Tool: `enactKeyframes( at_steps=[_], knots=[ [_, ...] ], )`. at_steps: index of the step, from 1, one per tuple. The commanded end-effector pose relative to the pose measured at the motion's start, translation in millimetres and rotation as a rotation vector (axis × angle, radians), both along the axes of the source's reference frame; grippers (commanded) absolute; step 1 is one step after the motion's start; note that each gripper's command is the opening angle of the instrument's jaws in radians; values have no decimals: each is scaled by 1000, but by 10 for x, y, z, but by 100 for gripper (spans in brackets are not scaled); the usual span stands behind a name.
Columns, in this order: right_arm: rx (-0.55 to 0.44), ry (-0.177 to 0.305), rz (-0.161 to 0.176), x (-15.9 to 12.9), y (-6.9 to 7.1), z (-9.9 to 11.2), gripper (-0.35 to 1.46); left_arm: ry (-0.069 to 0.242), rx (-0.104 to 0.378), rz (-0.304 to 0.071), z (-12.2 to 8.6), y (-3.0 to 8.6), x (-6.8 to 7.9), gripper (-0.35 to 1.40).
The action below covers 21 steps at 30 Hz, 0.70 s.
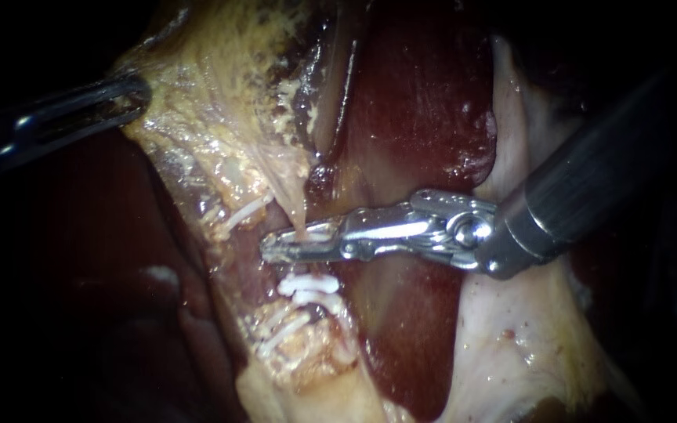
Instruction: Going back third clip right tube
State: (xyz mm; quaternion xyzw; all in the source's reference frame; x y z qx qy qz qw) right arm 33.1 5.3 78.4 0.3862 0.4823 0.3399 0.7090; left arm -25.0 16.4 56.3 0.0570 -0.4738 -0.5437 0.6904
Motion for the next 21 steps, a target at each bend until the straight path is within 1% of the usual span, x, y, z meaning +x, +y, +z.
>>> enactKeyframes(
  at_steps=[1,4,5,7,8,10,12,17,18,21],
  knots=[
    [0,0,0,0,0,0,-35,1,0,0,0,0,0,-35],
    [0,-1,0,0,0,1,-35,1,0,0,0,0,-1,-35],
    [0,-1,0,0,0,1,-31,1,0,0,1,0,-1,-35],
    [0,-1,1,0,0,1,2,1,0,-1,1,0,-1,-35],
    [-6,1,-1,0,1,1,20,1,0,-1,1,0,-1,-35],
    [-39,6,-8,0,1,1,40,1,0,-1,1,0,-1,-35],
    [-68,-1,-2,0,2,1,51,1,0,-1,1,0,-1,-35],
    [-140,-3,5,-4,3,2,58,1,0,-1,1,-1,-1,-35],
    [-155,-8,11,-6,3,3,60,1,0,-1,1,-1,-1,-35],
    [-182,3,10,-12,5,3,60,2,0,-2,1,-1,-2,-35]
  ],
)
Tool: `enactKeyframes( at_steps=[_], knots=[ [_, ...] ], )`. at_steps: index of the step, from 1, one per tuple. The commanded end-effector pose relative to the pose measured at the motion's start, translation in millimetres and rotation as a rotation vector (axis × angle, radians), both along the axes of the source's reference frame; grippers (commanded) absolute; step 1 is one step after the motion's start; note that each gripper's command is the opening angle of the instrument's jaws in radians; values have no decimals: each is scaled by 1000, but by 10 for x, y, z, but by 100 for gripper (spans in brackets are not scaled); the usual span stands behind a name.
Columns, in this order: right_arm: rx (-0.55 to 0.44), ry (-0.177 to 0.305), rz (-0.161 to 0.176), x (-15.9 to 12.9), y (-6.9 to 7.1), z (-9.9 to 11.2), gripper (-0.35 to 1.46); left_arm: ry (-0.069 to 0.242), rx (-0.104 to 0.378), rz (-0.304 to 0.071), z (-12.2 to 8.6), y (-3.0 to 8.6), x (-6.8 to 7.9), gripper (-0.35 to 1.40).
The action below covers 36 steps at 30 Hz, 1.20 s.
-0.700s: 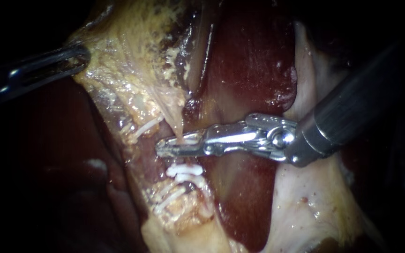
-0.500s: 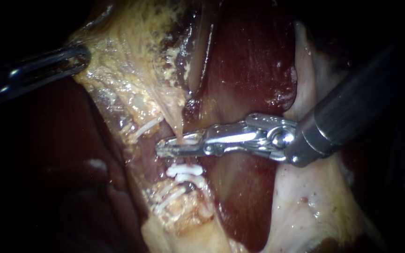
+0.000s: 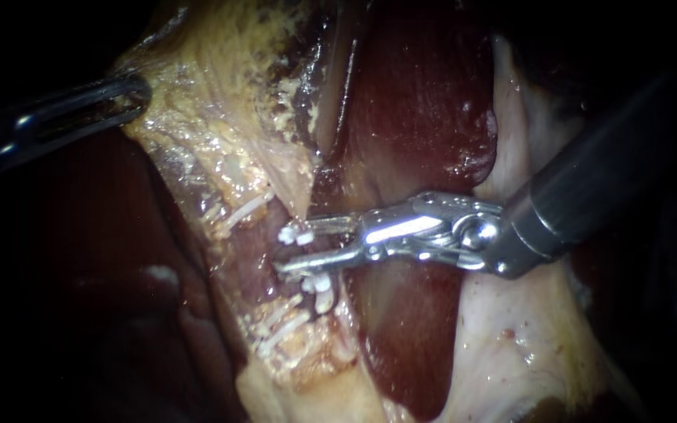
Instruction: Going back third clip right tube
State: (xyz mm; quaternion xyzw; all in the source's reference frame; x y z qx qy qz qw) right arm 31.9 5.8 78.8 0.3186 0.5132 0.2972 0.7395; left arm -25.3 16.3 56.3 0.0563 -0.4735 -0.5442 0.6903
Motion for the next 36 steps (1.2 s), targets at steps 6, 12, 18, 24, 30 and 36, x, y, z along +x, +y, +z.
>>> enactKeyframes(
  at_steps=[6,12,18,24,30,36],
  knots=[
    [-38,35,-4,-18,4,-10,60,1,-1,-1,1,-1,-1,-35],
    [-33,41,-2,-36,8,-22,60,1,-1,-1,1,0,-2,-35],
    [-36,47,1,-24,3,-16,60,2,-1,-2,2,-1,-3,-35],
    [-37,63,-19,-8,-10,-8,60,2,-2,-3,2,-2,-4,-35],
    [-38,89,-53,19,-30,2,60,5,-3,-6,3,-3,-5,-35],
    [-42,102,-57,34,-38,2,60,2,-4,-3,4,-5,-7,-35]
  ],
)
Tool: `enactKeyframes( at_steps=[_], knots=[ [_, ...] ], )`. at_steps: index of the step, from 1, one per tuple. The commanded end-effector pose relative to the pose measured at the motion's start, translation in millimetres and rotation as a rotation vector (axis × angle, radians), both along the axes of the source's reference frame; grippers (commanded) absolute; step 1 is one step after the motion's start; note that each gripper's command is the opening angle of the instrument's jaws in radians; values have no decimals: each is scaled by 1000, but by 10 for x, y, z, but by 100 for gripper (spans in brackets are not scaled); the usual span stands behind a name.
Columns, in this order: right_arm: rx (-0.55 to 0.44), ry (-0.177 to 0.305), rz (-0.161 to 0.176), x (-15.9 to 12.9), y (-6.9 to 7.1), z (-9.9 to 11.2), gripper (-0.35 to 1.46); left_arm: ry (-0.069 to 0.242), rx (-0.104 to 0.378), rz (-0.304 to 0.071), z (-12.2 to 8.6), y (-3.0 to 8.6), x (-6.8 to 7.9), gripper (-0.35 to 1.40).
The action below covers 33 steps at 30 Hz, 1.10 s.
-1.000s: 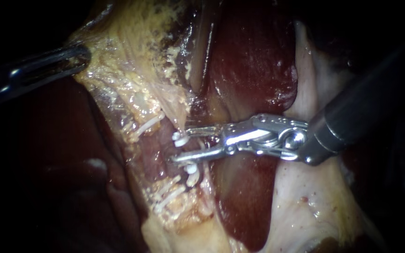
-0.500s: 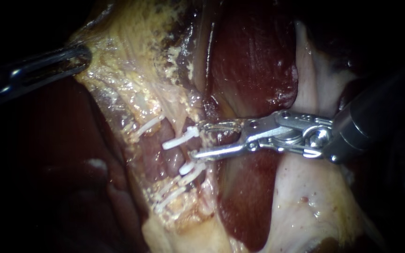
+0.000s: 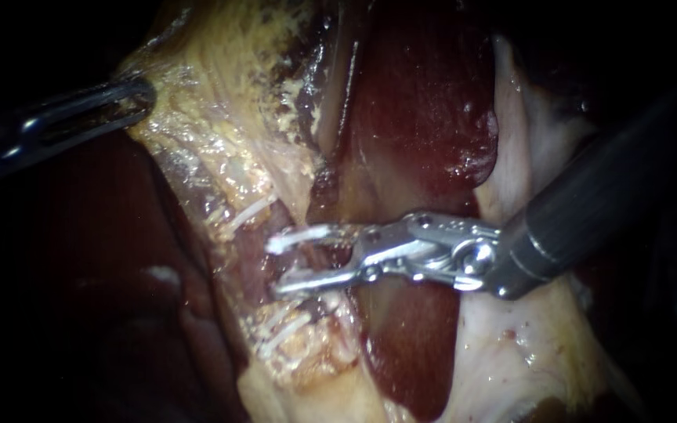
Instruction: Going back third clip right tube
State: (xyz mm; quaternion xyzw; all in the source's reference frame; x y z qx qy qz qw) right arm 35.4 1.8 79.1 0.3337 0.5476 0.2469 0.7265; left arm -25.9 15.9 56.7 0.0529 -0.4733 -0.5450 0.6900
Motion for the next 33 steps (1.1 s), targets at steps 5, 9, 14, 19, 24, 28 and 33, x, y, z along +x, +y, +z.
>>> enactKeyframes(
  at_steps=[5,9,14,19,24,28,33],
  knots=[
    [-118,-20,36,-20,29,0,60,-1,0,1,0,0,0,-35],
    [-151,-23,44,-46,45,-5,60,-1,0,1,0,0,-1,-35],
    [-217,-2,16,-81,51,-18,60,-2,-1,2,2,-2,-2,-35],
    [-310,38,-32,-111,55,-40,60,-4,-1,4,2,-2,-2,-35],
    [-380,64,-60,-130,63,-68,60,-5,-2,6,4,-4,-4,-35],
    [-413,83,-70,-143,70,-91,60,-10,-5,13,12,-11,-14,-35],
    [-420,92,-75,-153,70,-103,60,-11,-1,30,24,-17,-32,-35]
  ],
)
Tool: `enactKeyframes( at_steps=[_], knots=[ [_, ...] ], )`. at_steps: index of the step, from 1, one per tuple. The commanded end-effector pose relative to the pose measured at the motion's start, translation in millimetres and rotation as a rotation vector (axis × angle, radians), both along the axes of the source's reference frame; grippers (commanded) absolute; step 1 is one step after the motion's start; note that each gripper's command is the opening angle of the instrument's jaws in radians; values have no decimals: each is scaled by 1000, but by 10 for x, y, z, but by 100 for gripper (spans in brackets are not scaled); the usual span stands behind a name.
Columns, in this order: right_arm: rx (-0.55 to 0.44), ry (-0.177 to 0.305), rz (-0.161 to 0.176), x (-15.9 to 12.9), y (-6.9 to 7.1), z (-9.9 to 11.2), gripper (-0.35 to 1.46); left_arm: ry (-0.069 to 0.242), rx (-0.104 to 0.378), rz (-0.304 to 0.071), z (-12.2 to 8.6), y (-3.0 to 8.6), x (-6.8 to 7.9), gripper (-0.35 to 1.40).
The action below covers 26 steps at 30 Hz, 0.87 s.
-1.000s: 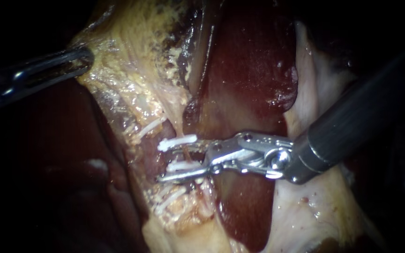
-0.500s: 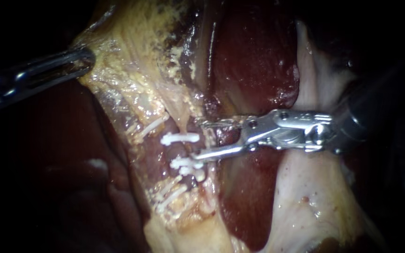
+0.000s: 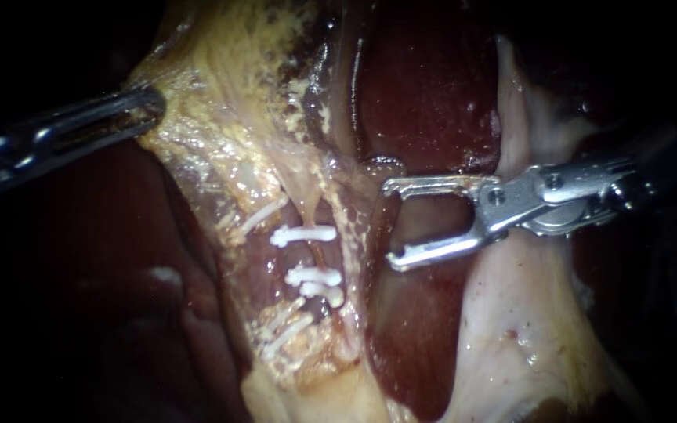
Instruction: Going back third clip right tube
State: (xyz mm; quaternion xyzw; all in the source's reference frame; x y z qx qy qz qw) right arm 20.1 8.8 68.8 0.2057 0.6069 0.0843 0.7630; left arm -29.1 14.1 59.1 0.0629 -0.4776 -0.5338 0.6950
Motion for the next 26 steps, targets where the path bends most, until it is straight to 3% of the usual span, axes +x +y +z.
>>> enactKeyframes(
  at_steps=[1,12,17,26],
  knots=[
    [1,0,-1,-1,-2,-1,60,-1,1,3,2,0,-3,-35],
    [-2,1,-2,-3,-6,2,60,-27,-5,24,36,2,-73,-35],
    [-3,1,-2,-2,-6,3,60,-29,-6,26,38,2,-82,-35],
    [-4,1,-2,-2,-8,3,60,-26,-2,30,40,3,-81,-35]
  ],
)
